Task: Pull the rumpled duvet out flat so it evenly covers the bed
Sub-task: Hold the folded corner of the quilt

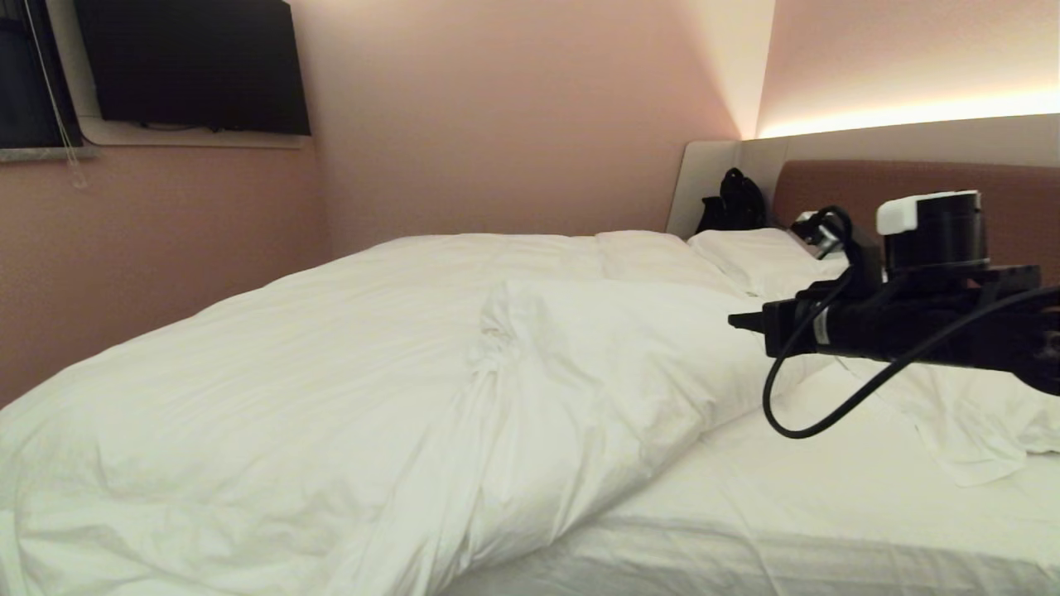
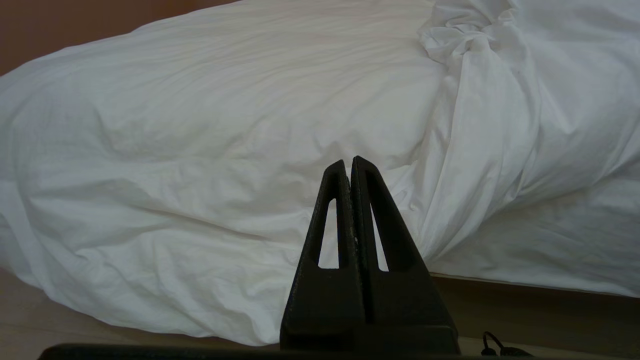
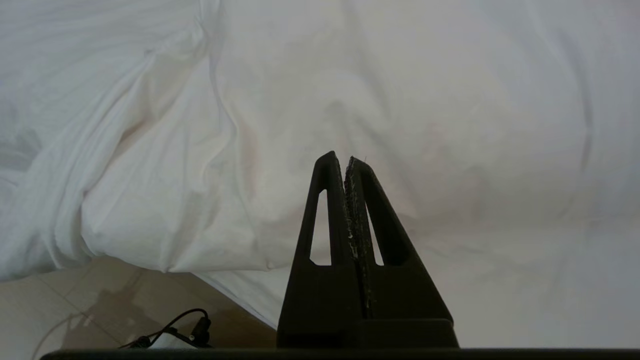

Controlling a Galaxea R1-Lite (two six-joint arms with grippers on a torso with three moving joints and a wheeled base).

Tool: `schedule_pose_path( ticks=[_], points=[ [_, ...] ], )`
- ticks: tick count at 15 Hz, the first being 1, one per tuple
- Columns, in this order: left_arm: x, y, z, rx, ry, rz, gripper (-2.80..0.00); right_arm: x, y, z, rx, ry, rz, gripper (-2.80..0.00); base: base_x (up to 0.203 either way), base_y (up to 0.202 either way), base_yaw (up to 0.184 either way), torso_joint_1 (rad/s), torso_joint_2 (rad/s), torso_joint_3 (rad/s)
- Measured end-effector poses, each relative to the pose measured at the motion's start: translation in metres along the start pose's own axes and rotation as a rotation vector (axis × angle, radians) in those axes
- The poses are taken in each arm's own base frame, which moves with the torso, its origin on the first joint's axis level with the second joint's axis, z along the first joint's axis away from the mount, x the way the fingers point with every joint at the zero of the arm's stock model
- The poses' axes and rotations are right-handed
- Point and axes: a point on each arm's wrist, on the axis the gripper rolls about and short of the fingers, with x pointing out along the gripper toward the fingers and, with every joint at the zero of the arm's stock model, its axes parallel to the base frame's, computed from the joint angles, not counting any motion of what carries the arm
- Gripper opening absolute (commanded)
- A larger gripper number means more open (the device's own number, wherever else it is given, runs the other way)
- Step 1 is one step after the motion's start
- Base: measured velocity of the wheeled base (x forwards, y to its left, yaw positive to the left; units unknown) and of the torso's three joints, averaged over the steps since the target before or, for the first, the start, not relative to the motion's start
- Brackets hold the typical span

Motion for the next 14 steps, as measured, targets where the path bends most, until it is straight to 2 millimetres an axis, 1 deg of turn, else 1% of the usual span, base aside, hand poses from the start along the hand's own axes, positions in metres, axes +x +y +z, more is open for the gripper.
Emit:
schedule_pose_path(
  ticks=[3, 4, 5, 8, 10, 12, 14],
  points=[
    [0.0, 0.0, 0.0, 0.0, 0.001, -0.001, -2.8, 0.031, 0.007, -0.007, -0.008, 0.05, 0.01, -2.8, 0.0, 0.0, 0.0, 0.0, 0.0, 0.0],
    [0.0, 0.0, 0.0, 0.0, 0.0, -0.001, -2.8, 0.041, 0.007, -0.01, -0.008, 0.066, 0.01, -2.14, 0.0, 0.0, 0.0, 0.0, 0.0, 0.0],
    [0.0, 0.0, 0.0, 0.0, 0.0, -0.001, -2.8, 0.053, 0.007, -0.014, -0.008, 0.082, 0.006, 0.0, 0.0, 0.0, 0.0, 0.0, 0.0, 0.0],
    [0.0, 0.0, 0.0, 0.0, 0.0, -0.001, -2.8, 0.089, 0.002, -0.022, -0.007, 0.102, -0.015, 0.0, 0.0, 0.0, 0.0, 0.0, 0.0, 0.0],
    [0.0, 0.0, 0.0, -0.001, 0.0, 0.0, -2.8, 0.109, -0.003, -0.028, -0.005, 0.111, -0.031, 0.0, 0.0, 0.0, 0.0, 0.0, 0.0, 0.0],
    [0.0, 0.0, 0.0, -0.002, 0.0, -0.001, -2.8, 0.122, -0.006, -0.036, -0.002, 0.127, -0.035, 0.0, 0.0, 0.0, 0.0, 0.0, 0.0, 0.0],
    [0.0, 0.0, 0.0, -0.002, 0.0, -0.001, -2.8, 0.13, -0.007, -0.042, 0.0, 0.146, -0.033, 0.0, 0.0, 0.0, 0.0, 0.0, 0.0, 0.0]
  ],
)
